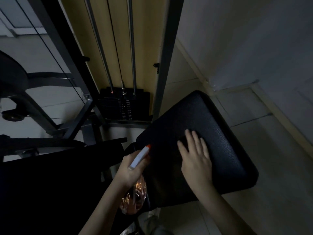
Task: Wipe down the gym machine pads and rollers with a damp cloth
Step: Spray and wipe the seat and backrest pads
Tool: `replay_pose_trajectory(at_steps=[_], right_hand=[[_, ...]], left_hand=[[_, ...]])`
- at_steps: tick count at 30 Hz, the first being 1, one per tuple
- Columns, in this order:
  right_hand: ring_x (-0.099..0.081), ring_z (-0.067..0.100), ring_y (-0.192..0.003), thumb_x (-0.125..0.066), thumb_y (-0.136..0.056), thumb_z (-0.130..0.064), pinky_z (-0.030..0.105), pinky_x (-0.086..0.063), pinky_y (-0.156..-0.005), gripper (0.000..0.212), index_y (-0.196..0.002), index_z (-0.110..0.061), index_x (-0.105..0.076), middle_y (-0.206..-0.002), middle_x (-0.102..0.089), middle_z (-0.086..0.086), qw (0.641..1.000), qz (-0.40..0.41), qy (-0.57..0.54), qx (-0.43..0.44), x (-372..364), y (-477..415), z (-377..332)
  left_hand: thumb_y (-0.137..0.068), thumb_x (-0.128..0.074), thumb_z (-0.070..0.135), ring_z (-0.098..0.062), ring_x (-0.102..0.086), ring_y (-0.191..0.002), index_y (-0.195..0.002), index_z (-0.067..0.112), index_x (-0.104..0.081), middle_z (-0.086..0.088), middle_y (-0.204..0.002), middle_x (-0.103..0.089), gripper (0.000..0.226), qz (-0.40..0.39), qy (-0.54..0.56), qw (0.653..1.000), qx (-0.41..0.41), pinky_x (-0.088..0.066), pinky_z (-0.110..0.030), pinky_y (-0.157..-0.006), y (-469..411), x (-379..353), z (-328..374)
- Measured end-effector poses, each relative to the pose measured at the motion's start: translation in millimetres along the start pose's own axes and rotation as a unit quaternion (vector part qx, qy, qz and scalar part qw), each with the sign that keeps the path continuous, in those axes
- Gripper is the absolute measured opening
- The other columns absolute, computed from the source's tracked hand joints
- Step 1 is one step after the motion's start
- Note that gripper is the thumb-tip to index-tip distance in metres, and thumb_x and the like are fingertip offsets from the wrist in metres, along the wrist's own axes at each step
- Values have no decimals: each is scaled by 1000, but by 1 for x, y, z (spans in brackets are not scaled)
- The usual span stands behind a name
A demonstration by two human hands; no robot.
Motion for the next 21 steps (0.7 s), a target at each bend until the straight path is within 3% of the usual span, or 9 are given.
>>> replay_pose_trajectory(at_steps=[3, 6, 9, 11, 13, 18, 21], right_hand=[[-33, 36, -136, -66, -70, 5, 45, -19, -113, 52, -120, -8, -62, -145, -39, 22, 995, 68, 2, -78, 28, -32, 20], [-32, 38, -136, -62, -70, 4, 47, -20, -112, 51, -120, -7, -62, -145, -38, 23, 991, 69, 13, -113, 26, -80, 20], [-43, 38, -130, -68, -61, 4, 47, -27, -108, 51, -110, -8, -69, -138, -47, 22, 999, 25, 18, -34, -9, -79, -10], [-47, 35, -127, -78, -52, 4, 48, -30, -106, 56, -106, -9, -71, -134, -52, 20, 1000, -13, -1, 28, -25, -46, -26], [-48, 34, -127, -84, -44, 4, 45, -31, -110, 63, -104, -10, -71, -133, -54, 19, 998, -41, -33, 37, -26, -20, -24], [-36, 35, -135, -82, -48, 4, 45, -19, -114, 66, -111, -10, -67, -143, -42, 20, 995, -11, -49, -84, 1, -68, 1], [-37, 36, -135, -80, -55, 5, 45, -21, -113, 57, -109, -7, -67, -143, -42, 22, 995, 20, -20, -92, -2, -118, -1]], left_hand=[[-71, -49, 54, -16, -55, -62, -88, -2, -62, -23, -76, -61, 60, 1, 4, 1000, -5, -44, -24, -57, -4, 2, 3], [-70, -50, 53, -16, -55, -59, -90, -5, -61, -20, -73, -61, 63, 16, 5, 1000, -6, -44, -22, -56, -10, 3, 6], [-73, -51, 52, -27, -55, -62, -89, -4, -61, -19, -73, -61, 59, 15, 14, 1000, -4, -45, -29, -59, -15, -2, 7], [-75, -52, 51, -20, -52, -60, -84, -5, -58, -13, -69, -56, 57, 12, 23, 1000, 5, -43, -29, -58, -18, -5, 9], [-75, -52, 50, -19, -53, -62, -84, -4, -58, -14, -70, -56, 55, 8, 22, 1000, 11, -43, -30, -59, -19, -8, 10], [-73, -52, 48, -23, -54, -63, -90, -2, -59, -21, -76, -59, 53, 3, 9, 999, 43, -44, -32, -60, -23, -5, 5], [-71, -52, 50, -30, -54, -64, -93, -4, -60, -24, -78, -60, 59, 14, 12, 999, 41, -45, -37, -61, -22, -1, 1]])
Point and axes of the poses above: each hand's wrist, its own y-axis away from the middle knuckle, its own x-axis out of the back of the hand, z = x × y, the point moved 7 cm from there along -y, towards the middle knuckle
